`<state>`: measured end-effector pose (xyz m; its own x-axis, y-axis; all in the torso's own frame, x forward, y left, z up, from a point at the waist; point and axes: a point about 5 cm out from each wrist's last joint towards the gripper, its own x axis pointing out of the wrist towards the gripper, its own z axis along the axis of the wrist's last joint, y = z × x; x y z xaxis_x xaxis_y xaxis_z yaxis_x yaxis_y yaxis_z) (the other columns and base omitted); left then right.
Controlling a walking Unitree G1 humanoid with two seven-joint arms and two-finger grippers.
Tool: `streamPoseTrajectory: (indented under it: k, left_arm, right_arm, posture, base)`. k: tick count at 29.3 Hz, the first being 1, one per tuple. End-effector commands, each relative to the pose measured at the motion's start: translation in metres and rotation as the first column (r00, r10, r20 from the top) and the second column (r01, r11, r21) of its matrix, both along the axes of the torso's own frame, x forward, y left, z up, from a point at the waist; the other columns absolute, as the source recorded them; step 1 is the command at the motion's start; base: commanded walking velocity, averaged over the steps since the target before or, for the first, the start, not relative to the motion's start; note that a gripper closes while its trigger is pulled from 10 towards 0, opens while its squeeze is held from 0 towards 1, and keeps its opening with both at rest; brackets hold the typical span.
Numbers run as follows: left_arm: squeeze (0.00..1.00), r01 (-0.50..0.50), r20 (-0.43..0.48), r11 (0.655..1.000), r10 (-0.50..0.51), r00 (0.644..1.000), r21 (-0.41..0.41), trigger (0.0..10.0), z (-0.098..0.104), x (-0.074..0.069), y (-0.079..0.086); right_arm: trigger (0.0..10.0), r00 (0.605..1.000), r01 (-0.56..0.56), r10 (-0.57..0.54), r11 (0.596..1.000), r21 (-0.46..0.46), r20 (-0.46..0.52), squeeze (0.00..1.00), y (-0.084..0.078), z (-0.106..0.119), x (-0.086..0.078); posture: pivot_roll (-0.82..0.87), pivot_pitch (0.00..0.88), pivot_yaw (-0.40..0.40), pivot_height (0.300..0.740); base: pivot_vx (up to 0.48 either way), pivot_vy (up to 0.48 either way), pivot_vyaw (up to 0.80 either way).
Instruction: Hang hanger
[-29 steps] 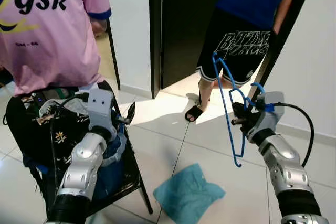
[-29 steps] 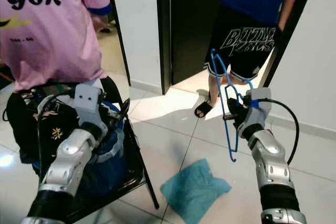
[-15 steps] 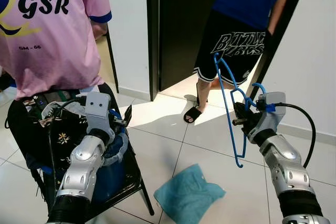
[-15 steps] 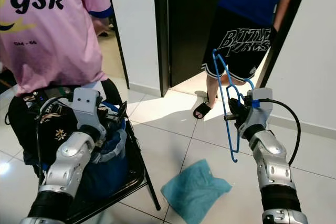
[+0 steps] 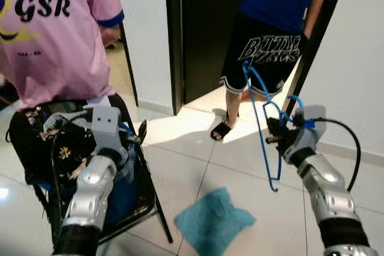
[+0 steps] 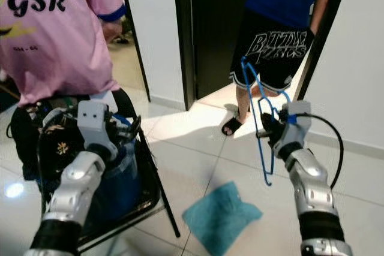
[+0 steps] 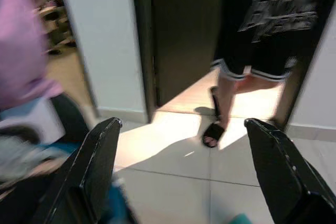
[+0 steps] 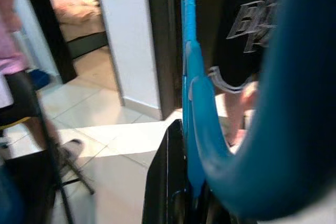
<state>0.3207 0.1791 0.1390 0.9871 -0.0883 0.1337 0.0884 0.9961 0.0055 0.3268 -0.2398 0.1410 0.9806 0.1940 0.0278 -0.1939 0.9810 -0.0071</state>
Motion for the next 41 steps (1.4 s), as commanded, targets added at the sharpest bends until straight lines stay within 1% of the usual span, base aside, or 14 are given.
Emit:
streamPoseTrajectory:
  k: [1, 9, 11, 14, 16, 20, 24, 27, 29, 32, 33, 35, 37, 41]
  left_arm:
    - [0.0, -0.019, -0.005, 1.0, 0.019, 1.0, 0.006, 10.0, 0.0, 0.001, 0.005]
    - [0.0, -0.057, -0.01, 0.998, 0.057, 0.998, 0.015, 10.0, -0.002, 0.002, 0.012]
    - [0.0, -0.091, -0.022, 0.996, 0.092, 0.996, 0.023, 10.0, -0.004, 0.002, 0.018]
    - [0.0, -0.105, -0.027, 0.994, 0.106, 0.994, 0.027, 10.0, -0.005, 0.002, 0.02]
    - [0.0, -0.162, -0.039, 0.986, 0.164, 0.986, 0.044, 10.0, -0.006, 0.003, 0.031]
    - [0.0, -0.195, -0.04, 0.979, 0.197, 0.98, 0.053, 10.0, -0.005, 0.004, 0.038]
    - [0.0, -0.205, -0.038, 0.977, 0.207, 0.978, 0.052, 10.0, -0.003, 0.005, 0.04]
    - [0.0, -0.217, -0.036, 0.975, 0.218, 0.975, 0.042, 10.0, -0.001, 0.008, 0.044]
    - [0.0, -0.217, -0.036, 0.975, 0.218, 0.975, 0.042, 10.0, -0.001, 0.008, 0.044]
    - [0.0, -0.235, -0.039, 0.971, 0.237, 0.971, 0.048, 10.0, 0.001, 0.011, 0.047]
    - [0.0, -0.235, -0.039, 0.971, 0.237, 0.971, 0.048, 10.0, 0.001, 0.011, 0.047]
    - [0.0, -0.249, -0.041, 0.967, 0.252, 0.967, 0.056, 10.0, 0.001, 0.011, 0.048]
    - [0.0, -0.254, -0.042, 0.965, 0.257, 0.966, 0.059, 10.0, 0.001, 0.01, 0.049]
    - [0.0, -0.258, -0.033, 0.964, 0.261, 0.965, 0.068, 10.0, 0.003, 0.01, 0.049]
  right_arm:
    - [10.0, 1.0, -0.002, 0.002, 1.0, -0.005, 0.0, 0.0, 0.001, -0.001, -0.001]
    - [10.0, 1.0, -0.004, 0.004, 1.0, -0.007, -0.002, 0.0, 0.001, -0.002, -0.001]
    - [10.0, 1.0, -0.004, 0.004, 1.0, -0.007, -0.003, 0.0, 0.001, -0.002, -0.001]
    - [10.0, 1.0, -0.003, 0.003, 1.0, -0.008, -0.003, 0.0, 0.001, -0.002, -0.001]
    - [10.0, 1.0, -0.001, 0.001, 1.0, -0.009, -0.002, 0.0, 0.0, -0.001, -0.001]
    - [10.0, 1.0, -0.001, 0.001, 1.0, -0.01, -0.002, 0.0, 0.0, -0.001, -0.002]
    - [10.0, 1.0, -0.006, 0.006, 1.0, -0.012, -0.002, 0.0, 0.001, -0.001, -0.002]
    - [10.0, 0.999, -0.039, 0.039, 0.999, -0.027, 0.005, 0.0, 0.007, 0.003, -0.001]
    - [10.0, 0.999, -0.039, 0.039, 0.999, -0.027, 0.005, 0.0, 0.007, 0.003, -0.001]
    - [10.0, 0.991, -0.131, 0.133, 0.989, -0.068, 0.027, 0.0, 0.023, 0.013, 0.002]
    - [10.0, 0.991, -0.131, 0.133, 0.989, -0.068, 0.027, 0.0, 0.023, 0.013, 0.002]
    - [10.0, 0.979, -0.191, 0.196, 0.978, -0.088, 0.055, 0.0, 0.034, 0.021, 0.002]
    - [10.0, 0.975, -0.207, 0.213, 0.975, -0.085, 0.063, 0.0, 0.037, 0.023, 0.002]
    - [10.0, 0.976, -0.204, 0.209, 0.975, -0.085, 0.061, 0.0, 0.04, 0.024, 0.005]
  posture:
    - [0.02, 0.0, 0.002, 0.74]
    - [0.02, 0.0, 0.003, 0.74]
    - [0.02, 0.0, 0.003, 0.74]
    - [0.02, 0.0, 0.003, 0.74]
    - [0.02, 0.0, 0.002, 0.74]
    - [0.02, 0.0, 0.002, 0.74]
    - [0.02, 0.003, -0.002, 0.74]
    - [0.02, 0.014, -0.016, 0.74]
    - [0.02, 0.014, -0.016, 0.74]
    - [0.02, 0.025, -0.015, 0.74]
    - [0.02, 0.025, -0.015, 0.74]
    - [0.02, 0.024, -0.018, 0.74]
    - [0.02, 0.021, -0.018, 0.74]
    - [0.03, 0.027, -0.021, 0.74]
  base:
    - [0.0, 0.0, 0.0]
    - [0.0, 0.0, 0.0]
    - [0.0, 0.0, 0.0]
    - [0.0, 0.0, 0.0]
    - [0.0, 0.0, 0.0]
    - [0.0, 0.0, 0.0]
    - [0.0, 0.0, 0.0]
    - [0.0, 0.0, 0.0]
    - [0.0, 0.0, 0.0]
    - [0.0, 0.0, 0.0]
    - [0.0, 0.0, 0.0]
    - [0.0, 0.0, 0.0]
    - [0.0, 0.0, 0.0]
    - [0.0, 0.0, 0.8]
